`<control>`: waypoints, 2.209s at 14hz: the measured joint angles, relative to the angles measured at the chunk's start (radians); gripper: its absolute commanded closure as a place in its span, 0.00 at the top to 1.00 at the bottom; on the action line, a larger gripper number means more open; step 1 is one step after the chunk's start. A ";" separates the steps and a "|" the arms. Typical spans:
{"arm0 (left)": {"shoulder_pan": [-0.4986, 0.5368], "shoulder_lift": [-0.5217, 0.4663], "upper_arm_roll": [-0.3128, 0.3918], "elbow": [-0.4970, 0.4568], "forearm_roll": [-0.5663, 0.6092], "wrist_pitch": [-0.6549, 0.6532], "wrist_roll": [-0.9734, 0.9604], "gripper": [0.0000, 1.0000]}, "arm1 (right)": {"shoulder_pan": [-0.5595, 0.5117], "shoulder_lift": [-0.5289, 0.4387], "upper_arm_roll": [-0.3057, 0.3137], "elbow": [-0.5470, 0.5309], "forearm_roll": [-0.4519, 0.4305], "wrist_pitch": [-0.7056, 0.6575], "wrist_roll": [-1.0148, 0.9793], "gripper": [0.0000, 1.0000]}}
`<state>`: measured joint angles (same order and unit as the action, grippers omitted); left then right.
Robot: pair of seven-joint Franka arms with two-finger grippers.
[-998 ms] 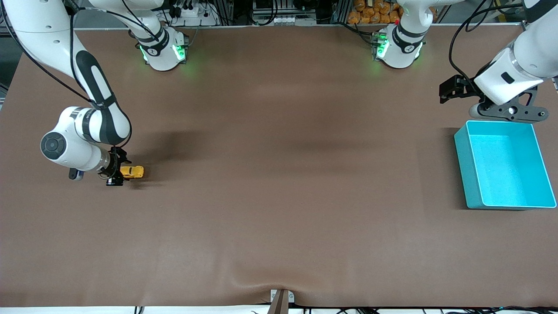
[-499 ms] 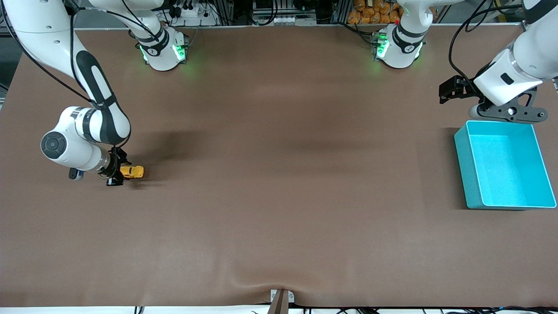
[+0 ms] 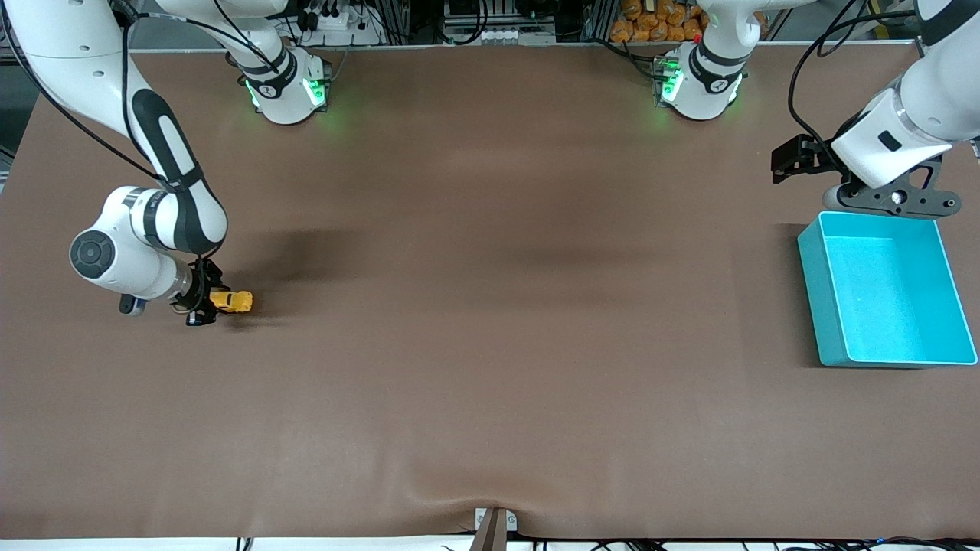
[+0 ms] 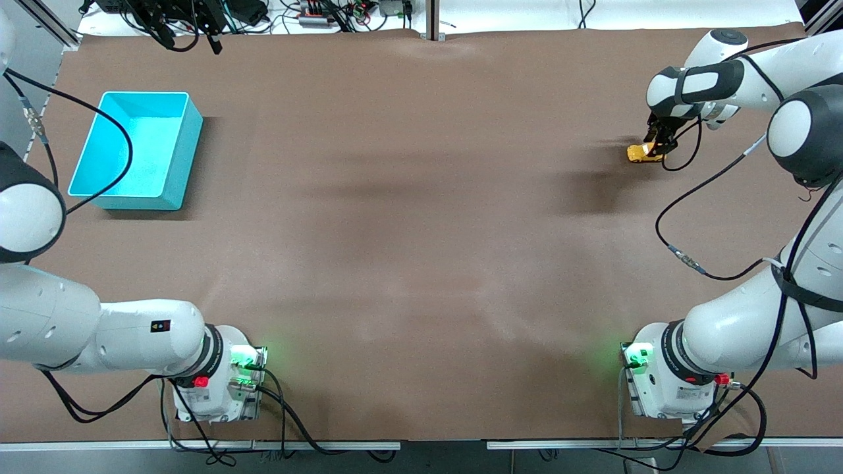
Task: Wind and store yellow beetle car
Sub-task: 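Lower the right gripper onto the yellow car and close it, then pull the gripped car backward along the table with the right gripper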
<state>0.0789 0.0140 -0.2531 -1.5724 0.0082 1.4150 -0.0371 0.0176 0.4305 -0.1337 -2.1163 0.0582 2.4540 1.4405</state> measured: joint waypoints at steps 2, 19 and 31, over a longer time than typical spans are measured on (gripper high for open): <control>0.000 0.000 0.000 0.000 0.001 0.000 0.000 1.00 | 0.000 0.001 0.000 -0.002 0.000 0.001 0.000 0.39; 0.000 0.003 0.000 -0.001 0.006 0.000 0.000 1.00 | -0.017 0.000 -0.003 -0.007 0.000 0.017 -0.002 0.29; 0.000 0.009 0.000 -0.002 0.011 0.000 0.000 1.00 | -0.071 0.003 -0.005 -0.012 -0.001 0.048 -0.077 0.25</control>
<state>0.0791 0.0229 -0.2531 -1.5743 0.0192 1.4150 -0.0371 -0.0532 0.4333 -0.1387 -2.1284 0.0568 2.5015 1.3630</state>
